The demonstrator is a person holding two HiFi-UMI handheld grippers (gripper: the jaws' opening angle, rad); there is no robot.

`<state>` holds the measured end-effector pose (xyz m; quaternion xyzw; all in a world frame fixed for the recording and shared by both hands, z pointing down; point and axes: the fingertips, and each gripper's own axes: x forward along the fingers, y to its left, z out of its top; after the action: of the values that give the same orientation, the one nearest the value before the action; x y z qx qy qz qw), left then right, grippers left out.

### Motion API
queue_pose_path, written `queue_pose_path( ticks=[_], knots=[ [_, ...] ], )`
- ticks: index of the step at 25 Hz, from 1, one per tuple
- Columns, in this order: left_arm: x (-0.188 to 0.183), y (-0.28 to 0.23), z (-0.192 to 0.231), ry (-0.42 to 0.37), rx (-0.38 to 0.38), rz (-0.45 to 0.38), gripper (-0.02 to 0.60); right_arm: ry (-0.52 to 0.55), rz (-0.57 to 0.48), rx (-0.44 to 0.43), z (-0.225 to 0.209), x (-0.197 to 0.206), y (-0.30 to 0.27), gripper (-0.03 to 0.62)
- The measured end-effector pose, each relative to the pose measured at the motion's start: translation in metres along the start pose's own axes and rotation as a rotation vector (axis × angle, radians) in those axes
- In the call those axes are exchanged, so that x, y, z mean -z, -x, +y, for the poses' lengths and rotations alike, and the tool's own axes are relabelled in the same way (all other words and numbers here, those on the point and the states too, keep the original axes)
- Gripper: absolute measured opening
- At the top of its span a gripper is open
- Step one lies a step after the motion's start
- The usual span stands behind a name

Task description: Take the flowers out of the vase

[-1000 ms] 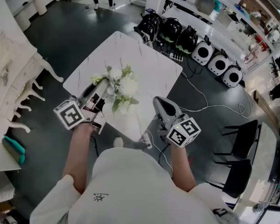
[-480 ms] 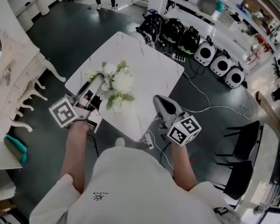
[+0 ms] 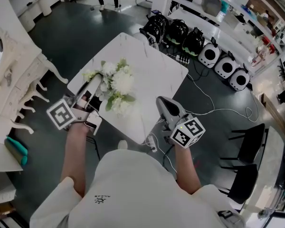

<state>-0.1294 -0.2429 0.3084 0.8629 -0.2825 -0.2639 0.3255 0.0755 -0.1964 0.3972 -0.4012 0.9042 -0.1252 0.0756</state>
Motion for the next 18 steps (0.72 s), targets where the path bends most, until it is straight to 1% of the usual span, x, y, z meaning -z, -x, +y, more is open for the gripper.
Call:
queue_pose_path(
  ticks=[5,10,18],
  knots=[
    [-0.005,0.005,-0.005,-0.005,0.012,-0.005,0.08,0.0,0.0,-0.003,0.005,0.001,-0.002,0.002],
    [-0.01,0.013,-0.006,-0.013,0.004,-0.014,0.078,0.003,0.004,-0.004,0.011,0.002,-0.001,0.002],
    [-0.009,0.03,0.011,-0.008,-0.041,-0.034,0.078,0.001,0.006,-0.008,0.014,0.008,0.0,0.002]
  ],
)
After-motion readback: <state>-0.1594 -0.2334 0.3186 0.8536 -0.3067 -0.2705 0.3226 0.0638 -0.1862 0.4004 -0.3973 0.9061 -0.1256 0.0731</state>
